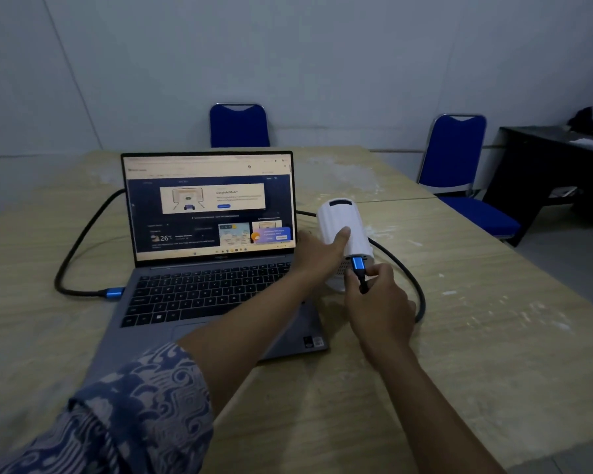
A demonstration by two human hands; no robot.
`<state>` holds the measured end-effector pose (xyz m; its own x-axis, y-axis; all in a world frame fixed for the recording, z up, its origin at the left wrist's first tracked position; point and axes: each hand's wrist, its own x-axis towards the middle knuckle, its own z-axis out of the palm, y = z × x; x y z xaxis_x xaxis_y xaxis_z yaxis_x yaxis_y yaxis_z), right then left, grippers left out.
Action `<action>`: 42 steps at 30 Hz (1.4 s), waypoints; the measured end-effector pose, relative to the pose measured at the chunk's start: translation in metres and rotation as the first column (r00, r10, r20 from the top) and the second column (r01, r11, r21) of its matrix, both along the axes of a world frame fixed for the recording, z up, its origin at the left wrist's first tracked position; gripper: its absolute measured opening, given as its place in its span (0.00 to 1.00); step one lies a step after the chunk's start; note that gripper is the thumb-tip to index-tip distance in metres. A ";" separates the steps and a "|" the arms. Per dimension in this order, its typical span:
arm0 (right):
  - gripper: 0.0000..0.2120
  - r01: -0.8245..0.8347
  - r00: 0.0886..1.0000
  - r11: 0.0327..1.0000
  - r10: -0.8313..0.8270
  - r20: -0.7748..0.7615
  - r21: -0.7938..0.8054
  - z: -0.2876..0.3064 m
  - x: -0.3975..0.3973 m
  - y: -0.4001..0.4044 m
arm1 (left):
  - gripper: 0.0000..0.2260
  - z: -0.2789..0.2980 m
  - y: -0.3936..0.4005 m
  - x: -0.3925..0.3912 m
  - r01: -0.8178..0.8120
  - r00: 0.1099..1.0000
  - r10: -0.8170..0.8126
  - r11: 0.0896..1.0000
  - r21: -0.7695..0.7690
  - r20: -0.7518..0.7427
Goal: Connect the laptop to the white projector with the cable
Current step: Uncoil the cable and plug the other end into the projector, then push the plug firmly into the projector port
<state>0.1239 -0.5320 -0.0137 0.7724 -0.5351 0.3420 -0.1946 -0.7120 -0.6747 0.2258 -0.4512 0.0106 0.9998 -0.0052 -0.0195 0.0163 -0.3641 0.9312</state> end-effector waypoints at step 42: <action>0.31 -0.215 0.967 0.977 0.214 -0.139 0.007 -0.030 -0.068 0.078 | 0.22 -0.064 0.316 -0.172 -0.192 0.949 0.064 0.893 0.407 0.308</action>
<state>0.0564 -0.4542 -0.0437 0.9088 -0.3496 0.2276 -0.1276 -0.7524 -0.6462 0.0540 -0.1348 -0.0535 0.9550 0.0676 0.2889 -0.1465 -0.7392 0.6573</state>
